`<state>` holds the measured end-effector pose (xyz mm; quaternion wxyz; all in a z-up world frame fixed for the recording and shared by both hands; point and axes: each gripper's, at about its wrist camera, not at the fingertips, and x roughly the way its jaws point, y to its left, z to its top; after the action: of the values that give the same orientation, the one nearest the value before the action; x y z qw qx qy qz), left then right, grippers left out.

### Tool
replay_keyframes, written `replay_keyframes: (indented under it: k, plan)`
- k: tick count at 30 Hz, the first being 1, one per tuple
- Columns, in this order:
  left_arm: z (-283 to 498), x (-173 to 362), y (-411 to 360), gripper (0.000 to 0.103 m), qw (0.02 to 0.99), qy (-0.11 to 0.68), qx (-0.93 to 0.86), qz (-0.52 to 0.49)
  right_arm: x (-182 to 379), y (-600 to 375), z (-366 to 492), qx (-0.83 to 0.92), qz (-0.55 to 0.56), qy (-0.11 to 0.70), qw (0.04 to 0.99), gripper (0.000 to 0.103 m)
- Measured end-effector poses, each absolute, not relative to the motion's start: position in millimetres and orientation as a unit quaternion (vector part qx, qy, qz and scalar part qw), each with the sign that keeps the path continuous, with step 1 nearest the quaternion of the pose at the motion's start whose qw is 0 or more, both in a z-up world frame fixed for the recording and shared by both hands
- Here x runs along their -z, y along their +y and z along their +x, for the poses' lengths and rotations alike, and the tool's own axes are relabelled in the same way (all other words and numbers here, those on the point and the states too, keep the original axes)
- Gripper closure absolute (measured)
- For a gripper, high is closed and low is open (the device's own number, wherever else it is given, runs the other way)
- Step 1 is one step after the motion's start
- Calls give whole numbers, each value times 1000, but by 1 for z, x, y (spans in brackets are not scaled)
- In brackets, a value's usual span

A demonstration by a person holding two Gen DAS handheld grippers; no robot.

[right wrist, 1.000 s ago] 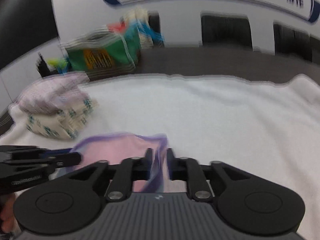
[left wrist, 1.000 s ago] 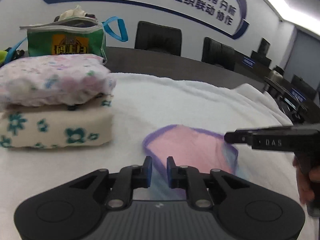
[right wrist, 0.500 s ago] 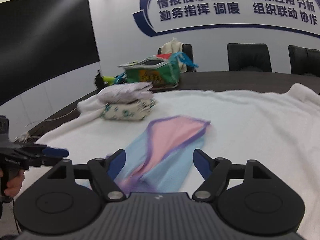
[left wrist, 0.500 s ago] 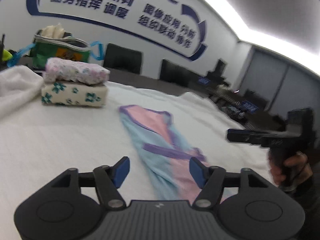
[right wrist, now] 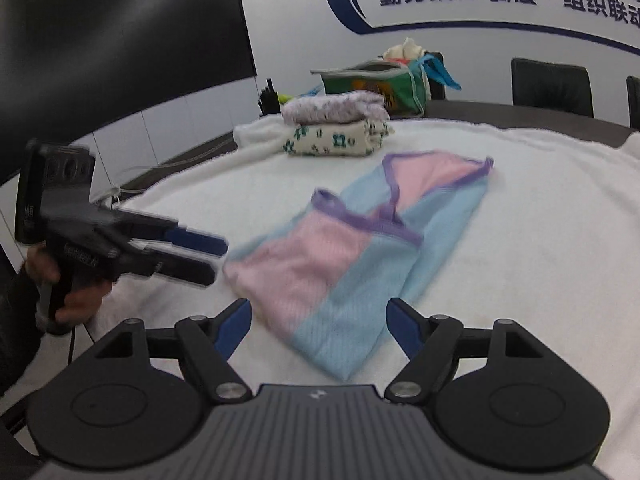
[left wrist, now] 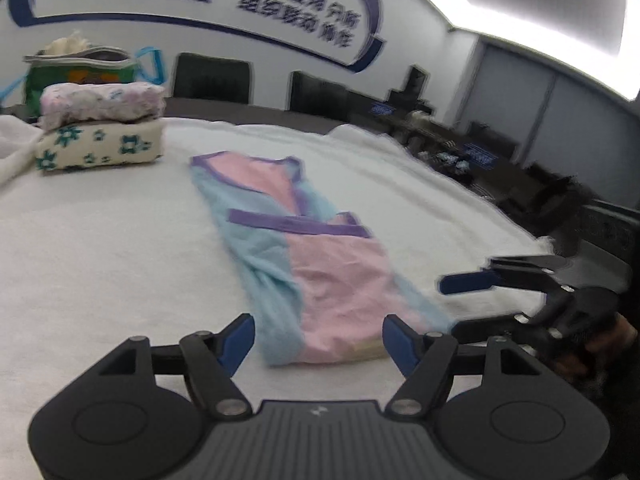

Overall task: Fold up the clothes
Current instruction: 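Pinch the garment edge with the right gripper and smooth it, then release the garment and hold both grippers open above it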

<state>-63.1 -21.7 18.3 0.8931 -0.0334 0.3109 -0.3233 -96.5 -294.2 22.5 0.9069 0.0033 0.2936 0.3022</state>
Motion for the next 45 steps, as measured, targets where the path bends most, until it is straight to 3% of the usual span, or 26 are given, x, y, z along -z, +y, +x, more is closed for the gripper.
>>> replay_keyframes:
  k: [3,4,5,8,11,15,18,19,21,22,23,31,45]
  plan:
    - [-54,-14,-19,37,899,313,302,-44,-16,-294,-91,-284,12,295,912,31]
    - [-49,-12,-18,57,895,322,304,-54,-13,-293,-88,-279,15,299,912,48]
    - [-46,-9,-17,97,889,334,306,-63,-11,-291,-85,-276,14,305,911,73]
    - [-43,-5,-13,98,881,355,302,-81,-7,-284,-79,-260,19,325,909,97]
    - [-59,-13,-10,99,879,351,314,-78,-11,-285,-82,-261,18,339,904,100]
    - [-87,-17,-8,99,871,360,326,-76,-22,-289,-102,-285,11,360,888,100]
    - [-101,-13,-2,92,872,353,329,-86,-28,-288,-118,-306,-14,376,875,100]
    - [-103,-14,1,83,873,347,330,-90,-30,-289,-121,-309,-15,371,876,94]
    - [-104,-19,11,71,879,330,327,-103,-37,-296,-124,-305,-8,349,886,73]
    - [-104,-22,16,65,883,323,323,-108,-41,-300,-122,-297,-2,335,894,52]
    - [-102,-25,19,58,888,316,314,-112,-45,-304,-121,-289,3,321,902,46]
    - [-73,-29,21,57,904,324,242,-139,-46,-313,-84,-237,64,285,926,43]
    - [-72,-21,19,51,901,330,251,-127,-42,-313,-78,-223,71,277,932,39]
